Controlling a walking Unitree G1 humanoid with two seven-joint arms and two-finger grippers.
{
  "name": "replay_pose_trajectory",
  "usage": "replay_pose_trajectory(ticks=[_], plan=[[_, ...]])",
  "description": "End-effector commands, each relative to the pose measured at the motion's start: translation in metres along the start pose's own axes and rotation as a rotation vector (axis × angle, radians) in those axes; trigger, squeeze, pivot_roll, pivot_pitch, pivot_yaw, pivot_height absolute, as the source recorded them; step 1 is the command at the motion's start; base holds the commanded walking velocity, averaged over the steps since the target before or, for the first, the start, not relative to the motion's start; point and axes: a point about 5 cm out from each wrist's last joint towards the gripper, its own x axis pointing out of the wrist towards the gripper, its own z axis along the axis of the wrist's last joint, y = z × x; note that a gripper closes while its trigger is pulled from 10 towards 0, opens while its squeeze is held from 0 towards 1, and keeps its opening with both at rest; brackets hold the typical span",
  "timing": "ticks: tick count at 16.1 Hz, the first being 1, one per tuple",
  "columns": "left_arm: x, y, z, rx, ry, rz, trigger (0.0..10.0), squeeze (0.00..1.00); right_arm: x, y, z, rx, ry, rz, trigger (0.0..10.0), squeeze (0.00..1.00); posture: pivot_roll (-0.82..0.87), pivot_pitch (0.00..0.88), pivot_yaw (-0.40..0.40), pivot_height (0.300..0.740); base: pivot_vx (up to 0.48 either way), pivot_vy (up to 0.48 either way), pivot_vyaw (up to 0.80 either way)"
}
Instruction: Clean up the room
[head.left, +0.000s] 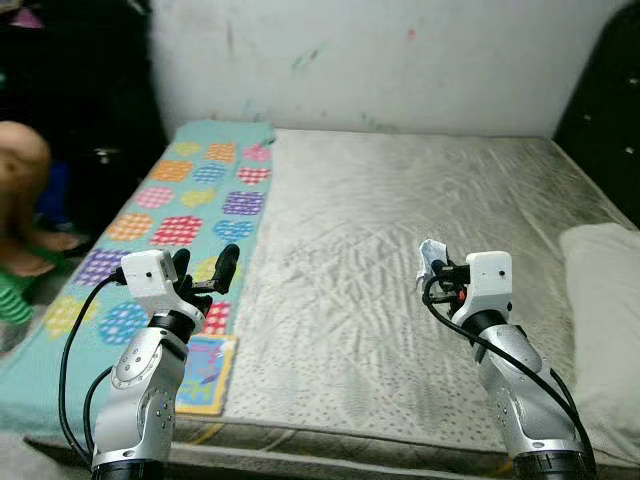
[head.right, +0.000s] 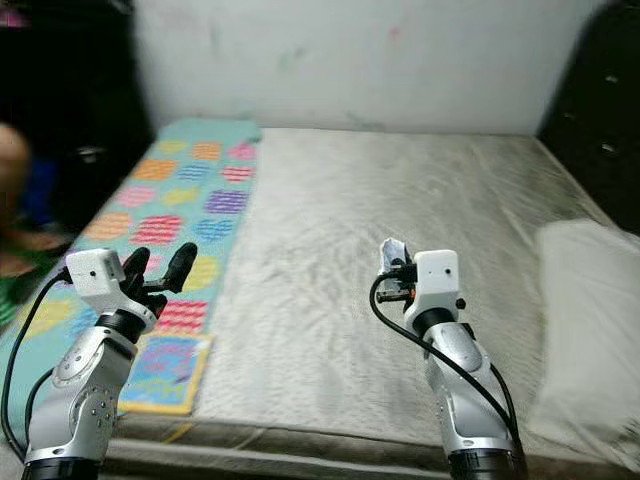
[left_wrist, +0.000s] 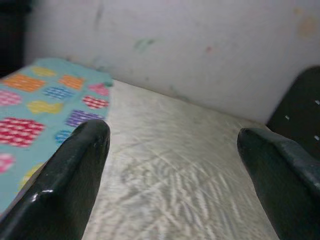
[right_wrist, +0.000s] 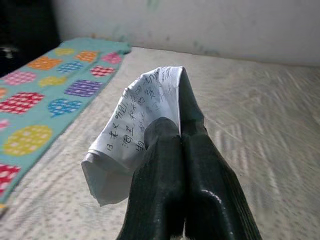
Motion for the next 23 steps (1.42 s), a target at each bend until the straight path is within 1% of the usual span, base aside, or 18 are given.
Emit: replay_pose_trajectory(ticks=[1,15,18,23], plan=[[-0.0012,0.0061,0.0018,0.008,0.001,0.020,10.0,0.00,0.0029,0.0065,0.0060,0.001,-0.023,0.020,10.0,0.00,-0.08,0.008,0.001,0.740,0.000,0.480,0.00],[-0.0006,0.0046,0.0022,-0.004,-0.011,0.018,10.0,0.00,0.0034,0.0079,0.0042,-0.012,-0.012,0.037,10.0,0.00,-0.08,0.007,-0.001,0.740,0.000,0.480,0.00],[-0.0009,0.0017,0.0052,-0.010,-0.041,-0.017,10.0,0.00,0.0033,0.0083,0.0033,-0.016,-0.008,0.045,10.0,0.00,-0.08,0.005,-0.002,0.740,0.000,0.000,0.00],[-0.0020,0.0009,0.0038,-0.013,-0.039,-0.028,10.0,0.00,0.0028,0.0086,0.0023,-0.020,-0.006,0.050,10.0,0.00,-0.08,0.002,-0.004,0.740,0.304,0.000,0.00]])
